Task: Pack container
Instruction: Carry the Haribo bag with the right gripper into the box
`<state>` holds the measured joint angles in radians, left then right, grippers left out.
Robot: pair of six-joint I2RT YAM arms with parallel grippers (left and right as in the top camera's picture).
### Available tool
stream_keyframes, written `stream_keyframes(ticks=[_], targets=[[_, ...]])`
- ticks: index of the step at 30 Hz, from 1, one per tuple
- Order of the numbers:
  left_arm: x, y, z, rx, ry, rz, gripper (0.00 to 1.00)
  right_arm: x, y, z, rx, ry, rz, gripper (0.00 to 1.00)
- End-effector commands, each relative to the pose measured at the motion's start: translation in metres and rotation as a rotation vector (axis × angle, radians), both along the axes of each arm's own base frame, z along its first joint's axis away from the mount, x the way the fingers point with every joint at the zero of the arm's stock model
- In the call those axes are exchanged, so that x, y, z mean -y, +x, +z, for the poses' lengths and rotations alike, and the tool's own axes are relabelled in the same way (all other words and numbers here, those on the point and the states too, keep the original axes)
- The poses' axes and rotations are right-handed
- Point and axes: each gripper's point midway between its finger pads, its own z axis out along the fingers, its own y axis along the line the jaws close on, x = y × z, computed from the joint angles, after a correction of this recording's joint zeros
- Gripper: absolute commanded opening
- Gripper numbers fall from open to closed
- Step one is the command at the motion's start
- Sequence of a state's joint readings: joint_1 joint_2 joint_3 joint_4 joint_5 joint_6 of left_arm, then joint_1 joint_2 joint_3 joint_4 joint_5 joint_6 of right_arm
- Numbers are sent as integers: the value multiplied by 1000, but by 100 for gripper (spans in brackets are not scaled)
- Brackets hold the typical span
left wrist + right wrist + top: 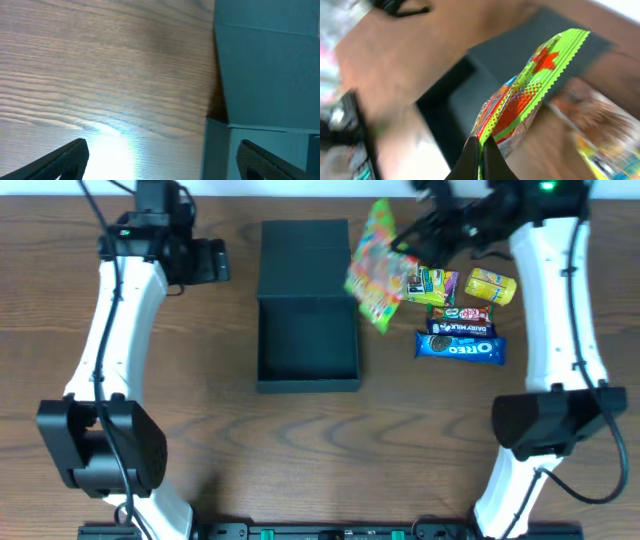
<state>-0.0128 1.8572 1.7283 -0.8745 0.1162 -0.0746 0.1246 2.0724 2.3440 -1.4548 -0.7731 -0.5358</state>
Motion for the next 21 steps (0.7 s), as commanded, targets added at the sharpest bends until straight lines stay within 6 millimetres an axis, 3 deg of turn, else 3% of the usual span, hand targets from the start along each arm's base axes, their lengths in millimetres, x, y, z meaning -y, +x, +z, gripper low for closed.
stream_keyframes(ticks=[1, 5, 9, 12, 21], targets=[[-4, -3, 11, 23, -44, -68, 95, -43, -35, 24, 156, 67, 266, 1], [-15, -3, 12, 29, -67, -73, 95, -86, -64, 18, 176, 69, 423, 1], [-21, -3, 12, 33, -61, -79, 95, -112, -82, 2, 138, 107, 504, 1], [-24, -3, 12, 35, -56, -86, 95, -125, -89, -10, 95, 181, 535, 1], [-24, -3, 12, 35, -55, -86, 95, -140, -83, -47, 40, 313, 549, 1]])
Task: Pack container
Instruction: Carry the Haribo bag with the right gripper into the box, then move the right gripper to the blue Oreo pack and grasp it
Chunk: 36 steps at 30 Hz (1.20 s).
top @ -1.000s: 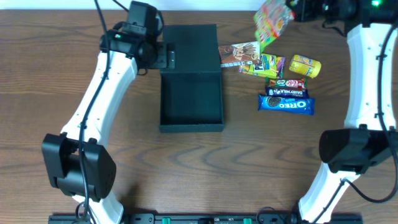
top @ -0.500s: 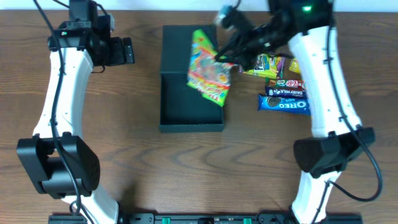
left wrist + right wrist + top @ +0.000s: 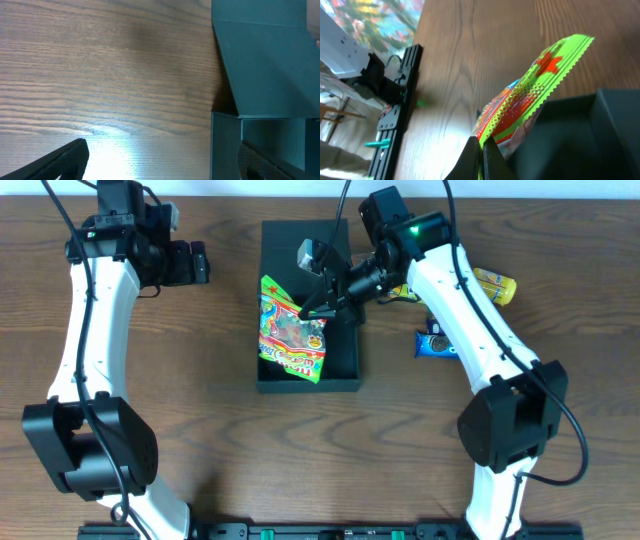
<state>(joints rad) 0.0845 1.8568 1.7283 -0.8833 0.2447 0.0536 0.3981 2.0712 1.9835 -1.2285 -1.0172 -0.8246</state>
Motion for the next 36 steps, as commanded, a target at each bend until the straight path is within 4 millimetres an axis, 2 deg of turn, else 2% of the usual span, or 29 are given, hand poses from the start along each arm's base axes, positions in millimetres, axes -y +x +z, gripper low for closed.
stream_keyframes(ticks=[1, 2, 3, 4, 5, 6, 8, 12, 14, 15, 16, 17, 18, 19, 21, 24, 27, 28, 33, 36], targets=[[-1, -1, 11, 25, -1, -11, 95, -10, -5, 13, -40, 111, 30, 1], [-1, -1, 10, 25, -1, -11, 95, -11, -1, 7, -52, 100, 18, 1], [-1, -1, 10, 25, -1, -11, 95, -11, 3, 2, -64, 83, -1, 9], [-1, -1, 11, 25, -1, -11, 95, -11, 11, -7, -91, 46, -42, 81], [-1, -1, 10, 25, -1, -11, 95, -9, 24, -17, -118, -16, -119, 99], [-1, -2, 10, 22, -2, -11, 96, -5, 38, -26, -136, -82, -208, 99], [-1, -2, 10, 20, -2, -11, 95, 0, 51, -29, -155, -124, -298, 99], [-1, -6, 8, 4, -4, -11, 95, 10, 68, -20, -209, -135, -412, 99], [0, -9, 6, -10, -5, -11, 96, 17, 75, -29, -221, -199, -490, 99], [0, -11, 6, -18, -6, -11, 95, 22, 78, -36, -221, -244, -533, 96], [1, -12, 5, -24, -10, -13, 95, 29, 82, -44, -216, -302, -588, 90], [1, -13, 4, -31, -15, -14, 95, 41, 87, -54, -211, -384, -672, 88], [2, -14, 4, -34, -15, -14, 95, 53, 92, -62, -216, -450, -763, 96], [2, -15, 4, -38, -16, -14, 95, 63, 96, -67, -229, -496, -839, 99], [2, -16, 3, -44, -15, -14, 96, 96, 102, -75, -303, -592, -1062, 99], [2, -18, 3, -50, -17, -14, 95, 141, 96, -83, -502, -671, -1348, 99], [2, -18, 3, -50, -19, -15, 96, 186, 79, -91, -788, -710, -1624, 99], [3, -18, 3, -50, -25, -18, 95, 196, 78, -91, -833, -710, -1670, 99], [9, -18, 4, -46, -55, -33, 96, 228, 79, -95, -943, -690, -1799, 99], [9, -18, 4, -47, -55, -33, 95, 238, 75, -101, -1033, -681, -1893, 99]])
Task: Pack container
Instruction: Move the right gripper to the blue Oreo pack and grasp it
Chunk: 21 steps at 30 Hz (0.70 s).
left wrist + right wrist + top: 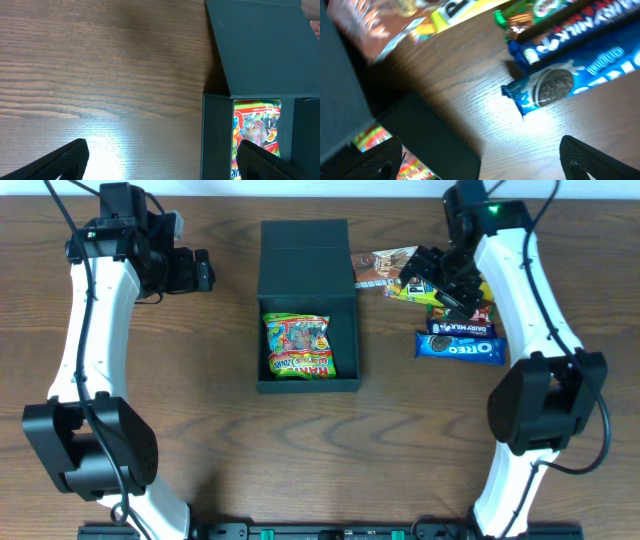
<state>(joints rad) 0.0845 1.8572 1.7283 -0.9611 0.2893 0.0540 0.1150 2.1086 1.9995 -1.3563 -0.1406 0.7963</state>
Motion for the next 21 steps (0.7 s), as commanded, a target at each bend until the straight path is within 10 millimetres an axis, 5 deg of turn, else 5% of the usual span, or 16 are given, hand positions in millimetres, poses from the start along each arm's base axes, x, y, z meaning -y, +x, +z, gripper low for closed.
stream_keyframes(ticks=[1, 11, 21], targets=[[0, -1, 10, 27, -9, -12, 95, 10, -7, -9, -63, -5, -192, 99], [0, 0, 11, 29, -9, -13, 95, 30, -49, -65, -256, -72, -436, 99], [0, 0, 11, 29, -9, -12, 95, 29, -44, -105, -223, -39, -522, 94]])
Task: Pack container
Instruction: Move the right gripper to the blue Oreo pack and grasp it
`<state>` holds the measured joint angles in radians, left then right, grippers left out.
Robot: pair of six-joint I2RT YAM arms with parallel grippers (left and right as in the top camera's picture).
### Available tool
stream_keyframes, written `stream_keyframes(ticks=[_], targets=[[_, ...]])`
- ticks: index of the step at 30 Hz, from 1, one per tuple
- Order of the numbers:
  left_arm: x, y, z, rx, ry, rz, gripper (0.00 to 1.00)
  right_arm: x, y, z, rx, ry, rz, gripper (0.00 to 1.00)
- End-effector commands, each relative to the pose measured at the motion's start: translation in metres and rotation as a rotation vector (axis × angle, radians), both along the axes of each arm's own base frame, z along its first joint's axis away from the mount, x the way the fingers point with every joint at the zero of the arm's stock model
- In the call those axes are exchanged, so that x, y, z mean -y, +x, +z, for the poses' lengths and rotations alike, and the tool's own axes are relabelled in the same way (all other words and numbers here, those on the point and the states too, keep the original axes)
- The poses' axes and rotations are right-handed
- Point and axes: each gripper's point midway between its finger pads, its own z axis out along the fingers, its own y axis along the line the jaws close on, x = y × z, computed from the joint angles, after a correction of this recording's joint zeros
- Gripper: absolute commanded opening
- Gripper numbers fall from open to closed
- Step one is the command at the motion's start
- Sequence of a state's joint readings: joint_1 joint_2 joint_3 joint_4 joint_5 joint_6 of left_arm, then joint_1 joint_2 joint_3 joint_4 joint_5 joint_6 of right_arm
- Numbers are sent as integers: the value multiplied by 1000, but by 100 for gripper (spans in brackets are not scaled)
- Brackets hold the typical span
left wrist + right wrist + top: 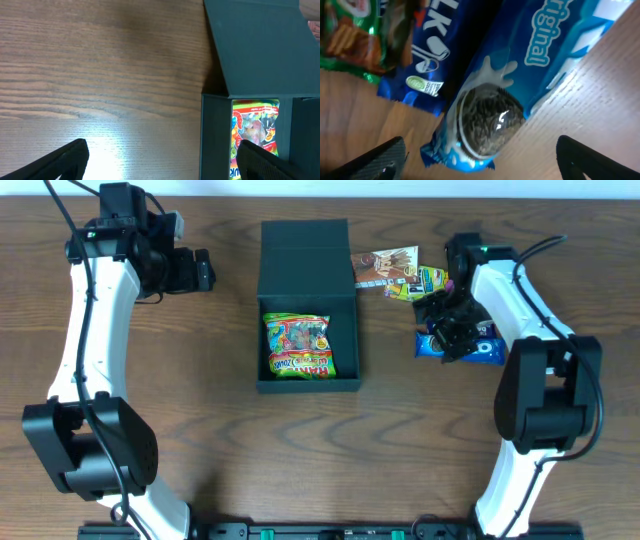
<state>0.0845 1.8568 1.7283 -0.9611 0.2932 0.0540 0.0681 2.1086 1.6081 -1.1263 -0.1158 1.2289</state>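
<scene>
A dark box (305, 386) stands open mid-table with its lid folded back. A colourful candy bag (300, 347) lies flat inside; the left wrist view shows the same candy bag (255, 135). My right gripper (452, 330) is open, low over the left end of the blue Oreo pack (490, 352). In the right wrist view the Oreo pack (520, 85) fills the frame, and the right gripper (480, 160) straddles its end without touching it. My left gripper (200, 270) is open and empty over bare wood, left of the box.
More snacks lie right of the box: a brown packet (383, 265), a yellow-green packet (425, 283), a Dairy Milk bar (420, 55) against the Oreo pack and a green wrapper (350, 30) beyond it. The box wall (215, 135) is near my left gripper (160, 160).
My right gripper, still open, has come from over the far snacks down to the left end of the Oreo pack. The left arm, box and candy bag are unchanged.
My right gripper first held the candy bag up beside the box's right edge, then over the box's inside. Later the bag lay flat in the box and the gripper was open above the snack pile. Now it sits low over the Oreo pack.
</scene>
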Motion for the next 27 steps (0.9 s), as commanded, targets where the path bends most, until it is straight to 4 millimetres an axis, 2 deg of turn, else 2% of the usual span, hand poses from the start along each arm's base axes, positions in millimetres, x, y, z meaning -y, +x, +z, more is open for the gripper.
stream_keyframes(ticks=[1, 9, 12, 17, 24, 27], targets=[[-1, 0, 10, 28, -5, -11, 95, 2, 0, -6, -2, -7, -44, 94], [-1, 0, 10, 29, -5, -11, 95, 2, 2, -20, 20, -9, -85, 89], [-1, 0, 10, 29, -5, -11, 95, 2, 6, -21, 37, -8, -85, 88], [-1, 0, 10, 30, -5, -11, 95, 1, 13, -23, 66, -5, -85, 80], [-1, 0, 11, 31, -5, -11, 95, 1, 12, -30, 53, -6, -85, 78], [-1, 1, 11, 32, -5, -11, 95, 1, 13, -30, 56, -7, -85, 69]])
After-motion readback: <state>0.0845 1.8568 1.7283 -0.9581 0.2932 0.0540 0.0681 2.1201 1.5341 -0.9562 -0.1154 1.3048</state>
